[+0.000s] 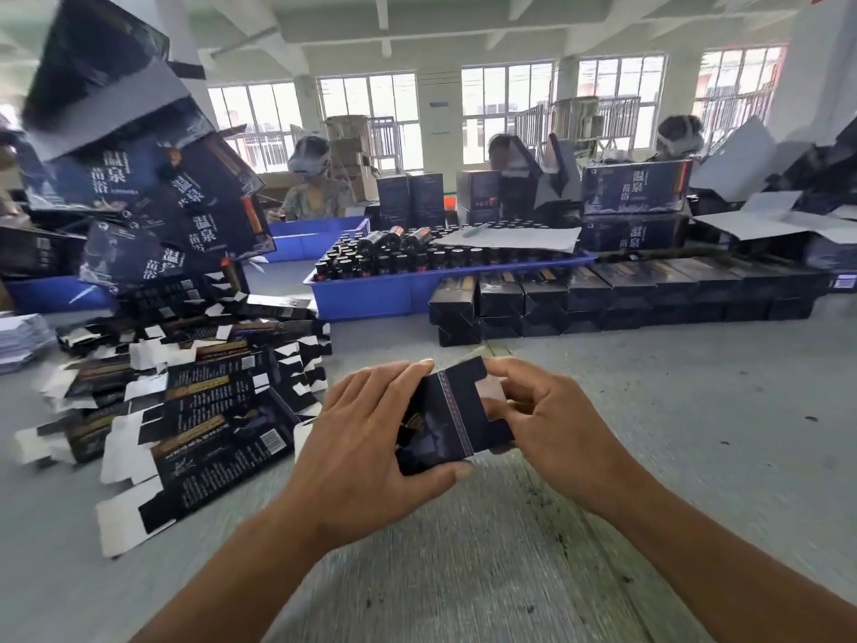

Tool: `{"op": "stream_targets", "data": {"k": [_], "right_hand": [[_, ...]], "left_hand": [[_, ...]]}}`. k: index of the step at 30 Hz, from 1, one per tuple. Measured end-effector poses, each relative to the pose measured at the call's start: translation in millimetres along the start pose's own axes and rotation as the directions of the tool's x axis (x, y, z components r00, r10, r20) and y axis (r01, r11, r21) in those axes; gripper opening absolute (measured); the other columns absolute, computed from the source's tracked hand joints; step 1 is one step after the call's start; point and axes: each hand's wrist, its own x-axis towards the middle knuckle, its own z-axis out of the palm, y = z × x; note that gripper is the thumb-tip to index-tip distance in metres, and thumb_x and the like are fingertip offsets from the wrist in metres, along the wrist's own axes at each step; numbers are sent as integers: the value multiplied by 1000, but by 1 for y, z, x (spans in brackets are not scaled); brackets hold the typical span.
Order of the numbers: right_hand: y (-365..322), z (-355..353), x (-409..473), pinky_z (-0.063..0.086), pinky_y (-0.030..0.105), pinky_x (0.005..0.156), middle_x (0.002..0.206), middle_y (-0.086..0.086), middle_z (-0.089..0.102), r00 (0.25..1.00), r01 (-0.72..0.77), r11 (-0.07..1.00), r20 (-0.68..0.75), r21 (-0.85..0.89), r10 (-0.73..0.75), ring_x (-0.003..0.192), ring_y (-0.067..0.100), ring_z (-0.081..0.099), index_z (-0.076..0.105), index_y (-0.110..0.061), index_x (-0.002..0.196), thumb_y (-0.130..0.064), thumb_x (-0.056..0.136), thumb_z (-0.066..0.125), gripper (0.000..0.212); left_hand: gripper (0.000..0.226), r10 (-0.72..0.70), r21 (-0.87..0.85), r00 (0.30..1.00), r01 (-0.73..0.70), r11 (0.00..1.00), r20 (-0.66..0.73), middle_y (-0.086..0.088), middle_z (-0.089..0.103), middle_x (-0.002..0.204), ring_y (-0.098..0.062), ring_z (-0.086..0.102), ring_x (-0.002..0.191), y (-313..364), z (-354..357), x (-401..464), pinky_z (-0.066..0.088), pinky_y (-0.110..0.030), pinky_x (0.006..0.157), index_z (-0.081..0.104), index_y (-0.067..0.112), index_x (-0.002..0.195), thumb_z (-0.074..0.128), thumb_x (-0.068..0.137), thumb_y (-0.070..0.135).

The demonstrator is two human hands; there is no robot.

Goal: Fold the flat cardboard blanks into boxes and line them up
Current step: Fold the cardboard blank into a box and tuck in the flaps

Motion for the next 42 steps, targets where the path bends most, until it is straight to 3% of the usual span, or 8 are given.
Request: {"op": "stream_targets", "data": {"k": [7, 12, 17, 20, 26, 35, 39, 42], "right_hand": [[-1, 2, -2, 58, 23, 62, 111, -4, 72, 998, 63, 995, -15, -83, -64, 86, 9, 73, 60, -39, 135, -5, 99, 59, 50], [-4, 2, -6, 59, 23, 64, 106, -5, 72, 992, 120, 986, -26, -113, -124, 81, 10, 72, 55, -51, 131, -8, 98, 60, 54], [-4, 5, -8, 59, 20, 66, 111, -6, 69, 985, 111, 980, -110, -167, -130, 86, 0, 69, 47, -46, 134, -19, 99, 61, 47], [-5, 6, -10, 60, 24, 70, 106, -9, 68, 979, 149, 961, -99, -234, -176, 83, 2, 69, 35, -59, 137, -23, 99, 60, 57], [-4, 6, -10, 51, 12, 72, 96, -25, 65, 959, 219, 893, -83, -394, -272, 85, -2, 64, 62, -37, 127, -16, 100, 59, 35], [-5, 5, -10, 41, 0, 88, 115, -25, 61, 955, 242, 886, -65, -396, -290, 110, -13, 55, 66, -28, 129, -16, 99, 61, 33], [-7, 3, -11, 48, 8, 86, 127, -31, 52, 985, 168, 912, 85, -374, -147, 109, -12, 55, 49, -38, 145, -50, 86, 70, 64], [-9, 6, -13, 50, 18, 97, 139, -27, 47, 976, 189, 898, 179, -397, -127, 118, -7, 52, 37, -37, 152, -49, 78, 74, 83]], "left_hand": [[72, 90, 39, 995, -92, 995, 37, 1, 39, 148, -20, 47, 127, 0, -5, 0, 33, -39, 108, 25, 44, 154, 54, 89, 62], [60, 79, 30, 995, -80, 996, 55, -4, 42, 147, -25, 51, 125, 0, -7, 0, 44, -46, 103, 37, 41, 149, 49, 94, 59], [59, 92, 49, 996, -91, 995, -16, -4, 45, 142, -28, 55, 121, 0, -8, 1, 41, -41, 101, 49, 34, 135, 71, 82, 49], [64, 88, 65, 996, -88, 994, -8, -5, 45, 144, -28, 53, 122, -2, -7, 0, 40, -42, 101, 50, 32, 132, 80, 76, 42], [59, 61, 58, 998, -61, 996, -1, -10, 49, 147, -32, 60, 119, 3, -6, 0, 50, -43, 92, 49, 30, 134, 67, 80, 45], [56, 69, 51, 997, -71, 996, 27, -13, 44, 151, -35, 56, 126, 4, -7, 0, 57, -48, 85, 47, 36, 138, 63, 84, 38], [52, 36, 6, 999, -36, 999, 20, -10, 44, 151, -34, 53, 128, -1, -6, -1, 59, -48, 83, 58, 31, 134, 65, 83, 32], [53, 9, -5, 1000, -9, 1000, 14, -8, 43, 153, -33, 54, 128, -6, -6, -2, 60, -48, 81, 61, 30, 133, 71, 81, 29]]}}
